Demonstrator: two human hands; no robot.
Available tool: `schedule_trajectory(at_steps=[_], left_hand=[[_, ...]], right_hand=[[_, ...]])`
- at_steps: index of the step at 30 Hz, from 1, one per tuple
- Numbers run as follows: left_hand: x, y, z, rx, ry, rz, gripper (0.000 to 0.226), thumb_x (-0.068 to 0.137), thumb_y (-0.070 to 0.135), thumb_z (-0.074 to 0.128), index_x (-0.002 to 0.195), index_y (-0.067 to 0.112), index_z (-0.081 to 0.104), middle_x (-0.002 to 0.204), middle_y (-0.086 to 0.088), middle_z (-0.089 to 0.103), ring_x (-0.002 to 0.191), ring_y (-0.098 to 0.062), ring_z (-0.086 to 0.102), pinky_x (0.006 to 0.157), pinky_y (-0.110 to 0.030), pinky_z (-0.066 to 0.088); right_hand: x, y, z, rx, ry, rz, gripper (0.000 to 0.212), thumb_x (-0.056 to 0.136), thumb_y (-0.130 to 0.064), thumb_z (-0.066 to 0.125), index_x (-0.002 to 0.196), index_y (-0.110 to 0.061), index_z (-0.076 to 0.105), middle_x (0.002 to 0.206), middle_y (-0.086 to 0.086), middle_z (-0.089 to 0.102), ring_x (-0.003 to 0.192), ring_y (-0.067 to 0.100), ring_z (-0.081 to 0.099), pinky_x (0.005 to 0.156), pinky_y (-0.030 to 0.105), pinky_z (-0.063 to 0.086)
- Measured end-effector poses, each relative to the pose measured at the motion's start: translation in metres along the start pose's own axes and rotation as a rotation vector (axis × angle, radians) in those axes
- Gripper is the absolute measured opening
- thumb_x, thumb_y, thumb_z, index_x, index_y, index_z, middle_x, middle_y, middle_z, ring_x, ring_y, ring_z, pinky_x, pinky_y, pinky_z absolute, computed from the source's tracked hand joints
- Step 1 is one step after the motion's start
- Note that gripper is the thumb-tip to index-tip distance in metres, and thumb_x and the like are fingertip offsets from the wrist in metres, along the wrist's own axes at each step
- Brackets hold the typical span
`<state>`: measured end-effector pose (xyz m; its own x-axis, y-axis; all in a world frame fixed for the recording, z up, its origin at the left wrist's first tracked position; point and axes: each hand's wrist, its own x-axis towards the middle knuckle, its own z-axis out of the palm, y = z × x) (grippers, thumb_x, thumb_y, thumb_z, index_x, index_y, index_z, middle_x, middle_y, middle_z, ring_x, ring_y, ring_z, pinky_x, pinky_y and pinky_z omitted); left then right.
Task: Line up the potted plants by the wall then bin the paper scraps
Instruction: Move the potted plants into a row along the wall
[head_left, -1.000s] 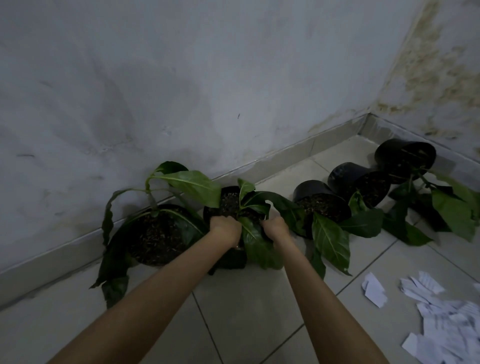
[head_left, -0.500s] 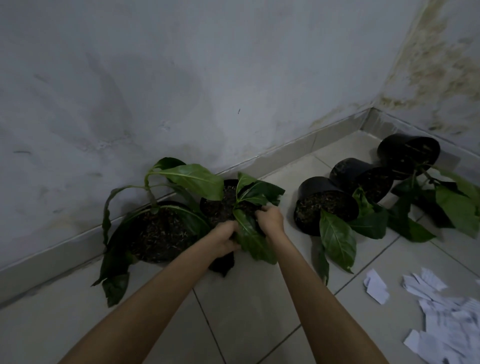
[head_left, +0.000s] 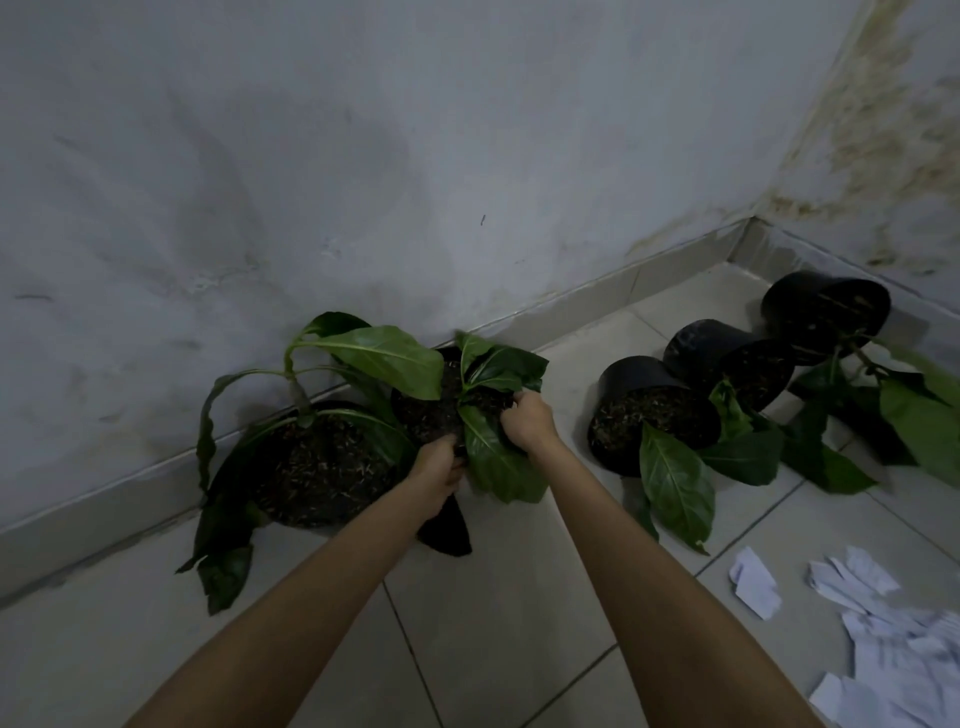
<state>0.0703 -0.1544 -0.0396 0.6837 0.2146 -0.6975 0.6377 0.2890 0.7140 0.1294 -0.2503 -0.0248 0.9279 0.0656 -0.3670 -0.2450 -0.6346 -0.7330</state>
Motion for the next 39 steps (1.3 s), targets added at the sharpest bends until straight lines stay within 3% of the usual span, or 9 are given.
schedule_trajectory(at_steps=[3,7,12,16,25,27,30,36,39], left_hand=[[0.003,0.004,-0.008,0.273,0.020,-0.060,0.033,0.099,0.037,0.030,0.087,0.013,0.049,0.077,-0.007,0.045,0.065,-0.018,0.042,0.064,-0.028,0.036],[-0.010,0.011,-0.008,0.755,-0.042,-0.095,0.058,0.097,0.050,0.027,0.138,0.009,0.034,0.112,-0.015,0.053,0.100,-0.027,0.053,0.090,-0.032,0.041],[-0.041,0.039,0.009,1.269,-0.212,-0.187,0.061,0.097,0.050,0.026,0.136,0.006,0.040,0.105,-0.009,0.064,0.104,-0.025,0.059,0.080,-0.027,0.041],[-0.065,0.098,0.052,1.603,-0.258,-0.176,0.061,0.097,0.050,0.028,0.138,0.006,0.037,0.139,-0.014,0.048,0.126,-0.028,0.048,0.104,-0.036,0.035],[-0.078,0.127,0.161,1.715,-0.224,0.228,0.061,0.097,0.038,0.041,0.144,0.002,0.027,0.145,-0.016,0.039,0.122,-0.028,0.049,0.103,-0.035,0.039],[-0.064,0.112,0.168,1.814,-0.208,0.259,0.060,0.097,0.035,0.043,0.145,0.004,0.024,0.148,-0.015,0.034,0.129,-0.028,0.044,0.104,-0.035,0.038],[-0.040,0.095,0.172,1.855,-0.167,0.341,0.047,0.099,0.023,0.040,0.141,0.004,0.033,0.145,-0.015,0.037,0.126,-0.028,0.045,0.102,-0.034,0.040],[0.008,0.059,0.186,1.738,-0.301,0.487,0.041,0.100,0.016,0.036,0.136,-0.002,0.035,0.138,-0.021,0.043,0.125,-0.032,0.044,0.102,-0.035,0.038],[0.020,0.056,0.185,1.702,-0.260,0.574,0.037,0.099,0.005,0.031,0.135,-0.003,0.034,0.137,-0.022,0.044,0.124,-0.033,0.045,0.102,-0.036,0.037]], right_hand=[[0.000,0.002,-0.001,-0.064,-0.007,-0.029,0.032,0.093,-0.004,0.040,0.119,0.006,0.055,0.125,0.024,0.056,0.116,0.037,0.052,0.092,0.033,0.043],[-0.007,0.008,-0.006,-0.101,0.015,-0.055,0.031,0.095,-0.009,0.040,0.117,0.005,0.056,0.124,0.024,0.057,0.114,0.037,0.052,0.090,0.034,0.044],[-0.023,0.009,-0.040,-0.145,0.037,-0.066,0.035,0.096,-0.012,0.041,0.126,0.003,0.052,0.131,0.022,0.053,0.120,0.035,0.050,0.094,0.033,0.043],[-0.025,0.007,-0.102,-0.203,0.109,-0.054,0.033,0.095,-0.012,0.044,0.123,0.005,0.053,0.128,0.022,0.054,0.119,0.035,0.050,0.095,0.034,0.043],[-0.012,0.035,-0.218,-0.414,0.136,0.092,0.008,0.093,-0.009,0.043,0.092,-0.004,0.050,0.085,0.009,0.048,0.069,0.019,0.045,0.071,0.028,0.038],[-0.006,0.052,-0.216,-0.441,0.093,0.108,0.023,0.095,-0.009,0.041,0.104,0.004,0.057,0.094,0.014,0.052,0.078,0.022,0.051,0.070,0.029,0.041],[-0.004,0.080,-0.198,-0.434,0.106,0.183,0.030,0.094,-0.010,0.040,0.119,0.004,0.051,0.122,0.021,0.053,0.111,0.035,0.052,0.095,0.039,0.045],[0.006,0.107,-0.165,-0.440,0.131,0.270,0.045,0.091,-0.004,0.035,0.136,-0.010,0.038,0.135,0.018,0.045,0.131,0.037,0.035,0.110,0.068,0.004],[0.014,0.099,-0.157,-0.452,0.131,0.276,0.055,0.093,-0.010,0.039,0.145,-0.015,0.023,0.142,0.022,0.036,0.136,0.040,0.027,0.108,0.069,0.001]])
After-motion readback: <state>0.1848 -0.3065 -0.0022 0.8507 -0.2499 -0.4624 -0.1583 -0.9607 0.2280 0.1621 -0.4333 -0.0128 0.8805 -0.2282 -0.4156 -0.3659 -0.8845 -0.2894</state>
